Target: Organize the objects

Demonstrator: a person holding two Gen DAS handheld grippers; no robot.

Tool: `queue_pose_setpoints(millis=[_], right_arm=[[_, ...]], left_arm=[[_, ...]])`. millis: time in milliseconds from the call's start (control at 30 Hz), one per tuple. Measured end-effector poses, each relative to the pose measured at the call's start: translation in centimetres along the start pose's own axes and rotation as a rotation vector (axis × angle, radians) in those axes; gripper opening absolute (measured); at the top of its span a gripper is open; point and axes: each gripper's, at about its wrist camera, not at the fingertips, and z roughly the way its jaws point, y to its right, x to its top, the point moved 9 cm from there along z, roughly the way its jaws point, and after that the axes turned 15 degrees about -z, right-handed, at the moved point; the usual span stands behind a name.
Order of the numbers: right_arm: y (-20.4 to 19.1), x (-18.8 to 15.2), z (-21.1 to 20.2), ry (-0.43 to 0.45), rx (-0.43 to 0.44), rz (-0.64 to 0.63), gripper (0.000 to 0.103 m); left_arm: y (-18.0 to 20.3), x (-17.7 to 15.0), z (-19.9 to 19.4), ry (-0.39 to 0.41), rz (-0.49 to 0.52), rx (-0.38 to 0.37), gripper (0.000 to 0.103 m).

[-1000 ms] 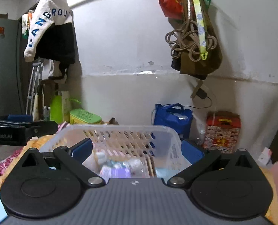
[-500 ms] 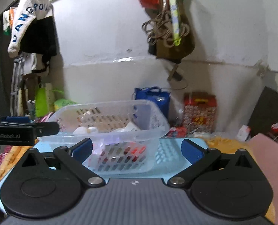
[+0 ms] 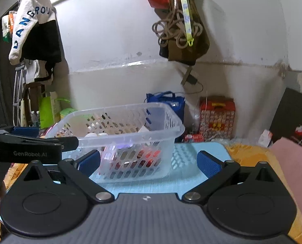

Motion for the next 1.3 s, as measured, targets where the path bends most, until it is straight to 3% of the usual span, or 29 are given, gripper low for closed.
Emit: queue_pose_setpoints(millis=[433, 1300], right_arm=[[1.7, -0.9, 0.2, -0.036, -0.025, 0.093, 0.103], [1.6, -1.1, 0.7, -0.067, -0.049, 0.074, 0.103]], left_arm=[[0.3, 0.0, 0.1, -0.006, 0.001, 0.012, 0.103], [0.3, 0.0, -0.1, -0.008, -0.008, 0.008, 0.103]])
